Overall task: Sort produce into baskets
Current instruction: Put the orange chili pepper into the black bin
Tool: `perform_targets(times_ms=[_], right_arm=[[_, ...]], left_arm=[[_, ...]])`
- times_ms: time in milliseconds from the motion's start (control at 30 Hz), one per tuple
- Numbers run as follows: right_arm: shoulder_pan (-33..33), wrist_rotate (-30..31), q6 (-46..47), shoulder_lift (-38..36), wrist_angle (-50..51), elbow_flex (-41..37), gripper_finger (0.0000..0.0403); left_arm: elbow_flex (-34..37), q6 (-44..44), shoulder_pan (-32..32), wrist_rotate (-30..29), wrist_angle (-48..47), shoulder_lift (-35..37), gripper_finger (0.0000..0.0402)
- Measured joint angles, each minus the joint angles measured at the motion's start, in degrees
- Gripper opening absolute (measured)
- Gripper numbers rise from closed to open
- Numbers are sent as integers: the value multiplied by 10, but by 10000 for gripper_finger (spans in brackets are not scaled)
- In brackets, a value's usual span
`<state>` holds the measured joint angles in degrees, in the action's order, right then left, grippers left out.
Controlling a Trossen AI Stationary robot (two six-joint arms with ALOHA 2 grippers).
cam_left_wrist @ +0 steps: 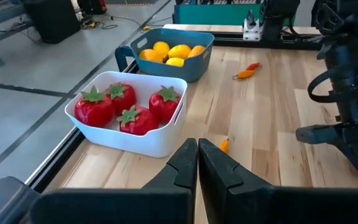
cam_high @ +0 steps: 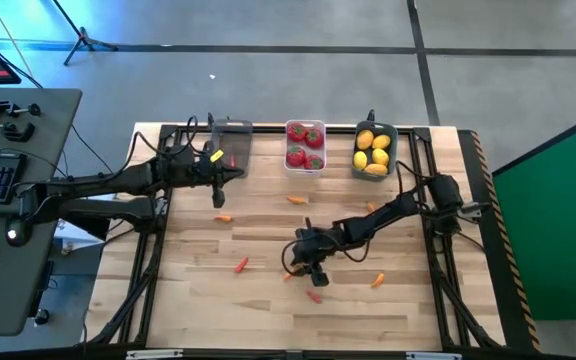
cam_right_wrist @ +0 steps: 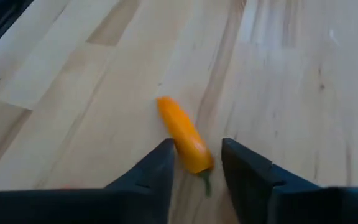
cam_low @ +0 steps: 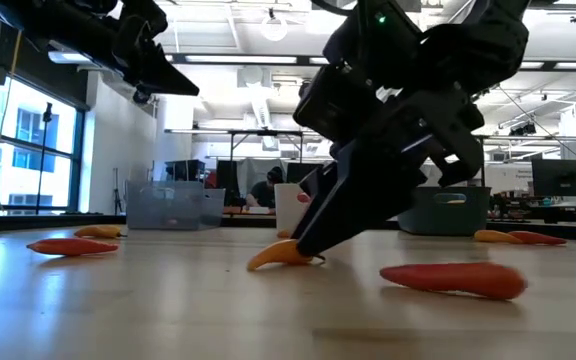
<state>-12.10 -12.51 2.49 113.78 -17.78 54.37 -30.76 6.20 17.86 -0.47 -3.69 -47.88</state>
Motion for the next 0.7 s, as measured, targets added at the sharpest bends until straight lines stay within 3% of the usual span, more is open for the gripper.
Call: perform_targets(times_ms=[100,233,367,500,700], right_arm=[[4,0,0,0,6,0,85],[10,-4,0,-4,11,0,18],[26,3,-11,-24,1,0,15],[53,105,-20,-35,14,31,14],[99,225,-45,-30,18,112,4]], left_arm=[[1,-2,-4,0,5,0,0],[54,-16,-22,-2,112,0,0],[128,-34,-35,-2,252,1,0],[180,-47,-41,-2,345,10,0],[207,-46,-45,-2,366,48,0]])
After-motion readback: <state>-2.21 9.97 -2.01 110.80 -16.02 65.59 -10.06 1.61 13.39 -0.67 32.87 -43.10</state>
